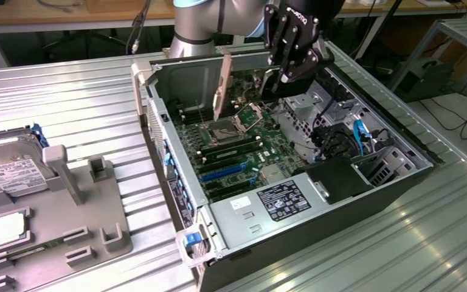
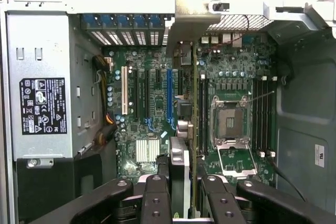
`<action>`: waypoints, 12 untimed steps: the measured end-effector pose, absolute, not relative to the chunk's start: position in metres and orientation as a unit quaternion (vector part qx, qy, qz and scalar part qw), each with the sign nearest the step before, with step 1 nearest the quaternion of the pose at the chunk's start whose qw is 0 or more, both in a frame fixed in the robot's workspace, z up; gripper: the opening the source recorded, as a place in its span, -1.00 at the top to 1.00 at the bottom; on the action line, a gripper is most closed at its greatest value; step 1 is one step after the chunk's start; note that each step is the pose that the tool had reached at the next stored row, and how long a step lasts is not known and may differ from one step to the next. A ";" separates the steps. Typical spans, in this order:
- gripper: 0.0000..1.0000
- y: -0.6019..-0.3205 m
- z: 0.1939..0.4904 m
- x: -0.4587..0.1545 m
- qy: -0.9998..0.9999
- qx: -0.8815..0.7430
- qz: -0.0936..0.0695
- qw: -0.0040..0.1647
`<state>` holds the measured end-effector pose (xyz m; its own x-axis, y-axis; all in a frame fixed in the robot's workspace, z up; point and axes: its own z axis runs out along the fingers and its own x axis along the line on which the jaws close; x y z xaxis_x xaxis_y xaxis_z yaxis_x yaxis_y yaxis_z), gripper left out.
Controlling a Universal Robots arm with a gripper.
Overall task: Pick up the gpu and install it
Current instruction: 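Insert the gpu into the slot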
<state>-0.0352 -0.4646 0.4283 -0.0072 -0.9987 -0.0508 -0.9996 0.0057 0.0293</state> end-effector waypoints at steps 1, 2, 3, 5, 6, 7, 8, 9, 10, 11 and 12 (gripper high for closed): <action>0.44 -0.465 0.427 -0.035 0.709 -0.704 0.028 0.008; 0.44 -0.465 0.426 -0.035 0.709 -0.704 0.028 0.008; 0.44 -0.464 0.424 -0.035 0.709 -0.704 0.028 0.008; 0.44 -0.463 0.420 -0.035 0.710 -0.704 0.028 0.008; 0.44 -0.462 0.418 -0.035 0.710 -0.704 0.028 0.008; 0.44 -0.461 0.416 -0.035 0.710 -0.704 0.028 0.008; 0.44 -0.461 0.414 -0.035 0.710 -0.704 0.028 0.008; 0.44 -0.460 0.413 -0.035 0.710 -0.704 0.028 0.007; 0.44 -0.460 0.411 -0.036 0.710 -0.704 0.027 0.007; 0.44 -0.459 0.409 -0.037 0.710 -0.703 0.027 0.007; 0.44 -0.459 0.407 -0.037 0.712 -0.702 0.027 0.007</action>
<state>-0.0367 -0.4586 0.4069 -0.0144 -0.9987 -0.0479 -0.9995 0.0130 0.0289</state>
